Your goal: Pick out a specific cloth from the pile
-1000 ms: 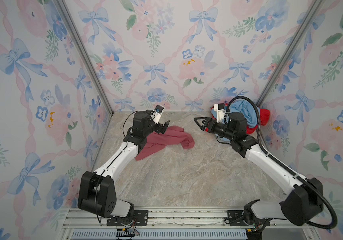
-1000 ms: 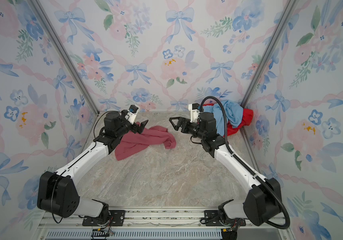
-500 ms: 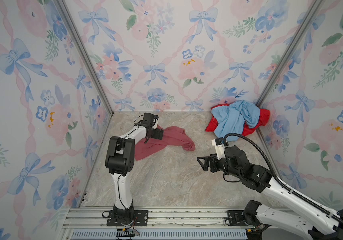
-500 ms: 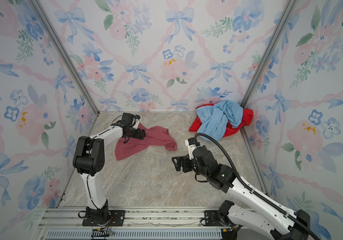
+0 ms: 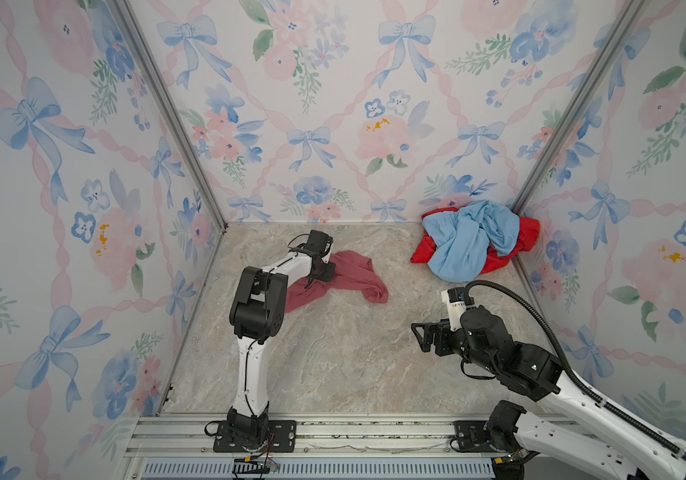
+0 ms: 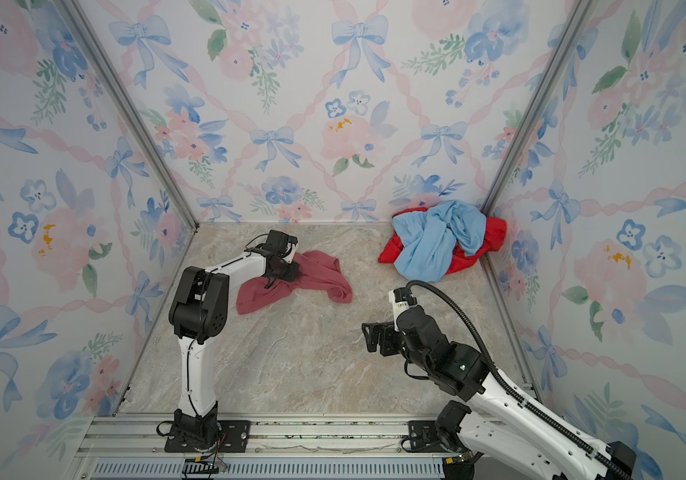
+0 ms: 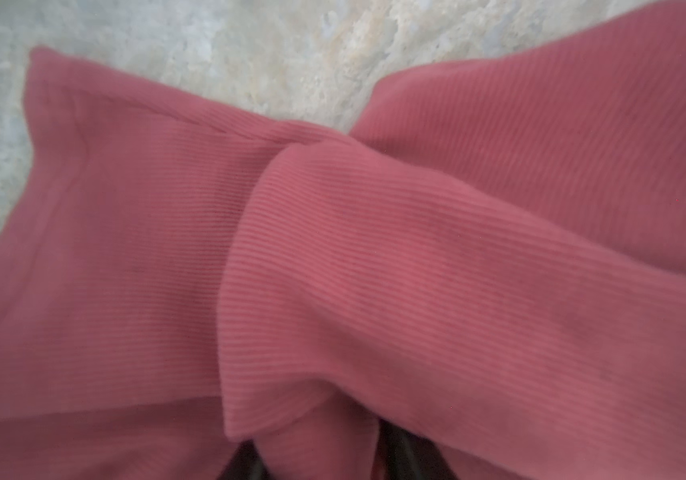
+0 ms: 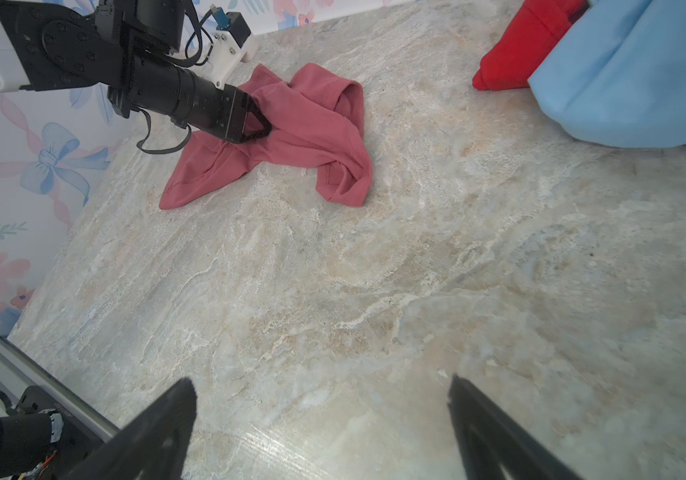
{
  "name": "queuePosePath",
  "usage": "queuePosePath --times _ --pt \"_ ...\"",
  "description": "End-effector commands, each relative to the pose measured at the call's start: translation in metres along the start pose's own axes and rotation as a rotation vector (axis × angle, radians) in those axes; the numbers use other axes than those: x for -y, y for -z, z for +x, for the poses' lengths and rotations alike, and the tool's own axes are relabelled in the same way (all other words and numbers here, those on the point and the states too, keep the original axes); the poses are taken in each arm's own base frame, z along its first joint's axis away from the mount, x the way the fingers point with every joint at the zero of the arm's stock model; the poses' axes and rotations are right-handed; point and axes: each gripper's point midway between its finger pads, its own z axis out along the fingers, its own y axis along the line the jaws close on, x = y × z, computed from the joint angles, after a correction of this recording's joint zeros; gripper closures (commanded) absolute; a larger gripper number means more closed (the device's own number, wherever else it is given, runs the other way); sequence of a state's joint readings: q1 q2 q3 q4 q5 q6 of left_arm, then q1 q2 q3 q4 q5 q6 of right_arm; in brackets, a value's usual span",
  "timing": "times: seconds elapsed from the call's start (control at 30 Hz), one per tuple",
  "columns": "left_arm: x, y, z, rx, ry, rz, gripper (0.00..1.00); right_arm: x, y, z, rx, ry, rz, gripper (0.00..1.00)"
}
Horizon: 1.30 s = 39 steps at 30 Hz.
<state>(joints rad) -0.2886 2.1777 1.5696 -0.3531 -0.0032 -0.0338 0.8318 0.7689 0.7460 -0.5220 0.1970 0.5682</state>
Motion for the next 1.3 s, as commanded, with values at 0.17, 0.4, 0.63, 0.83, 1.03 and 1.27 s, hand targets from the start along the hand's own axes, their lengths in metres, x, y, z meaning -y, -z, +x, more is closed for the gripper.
queuePosePath --times 0.17,0.4,0.63,0.83,1.03,1.27 --pt "0.005 0.059 -0.032 0.088 0.046 0.077 1.00 0.011 0.004 0.004 -0.021 0.005 0.064 0.03" --pt "-0.083 0.168 -0.056 0.312 0.048 -0.331 1.00 0.021 -0.003 0.006 -0.008 -0.023 0.077 0.03" --pt "-0.148 0.235 -0.045 0.423 0.055 -0.767 1.00 0.012 -0.012 0.006 -0.037 -0.035 0.048 0.03" --pt "-0.110 0.181 -0.040 0.350 -0.211 -0.669 1.00 0.016 -0.010 0.008 -0.029 -0.044 0.055 0.03" --pt "-0.035 0.105 -0.016 0.270 -0.434 -0.342 1.00 0.017 -0.003 0.007 -0.025 -0.041 0.057 0.03" --pt "-0.001 0.080 -0.007 0.254 -0.231 0.110 1.00 0.025 0.005 0.009 -0.017 -0.040 0.080 0.03"
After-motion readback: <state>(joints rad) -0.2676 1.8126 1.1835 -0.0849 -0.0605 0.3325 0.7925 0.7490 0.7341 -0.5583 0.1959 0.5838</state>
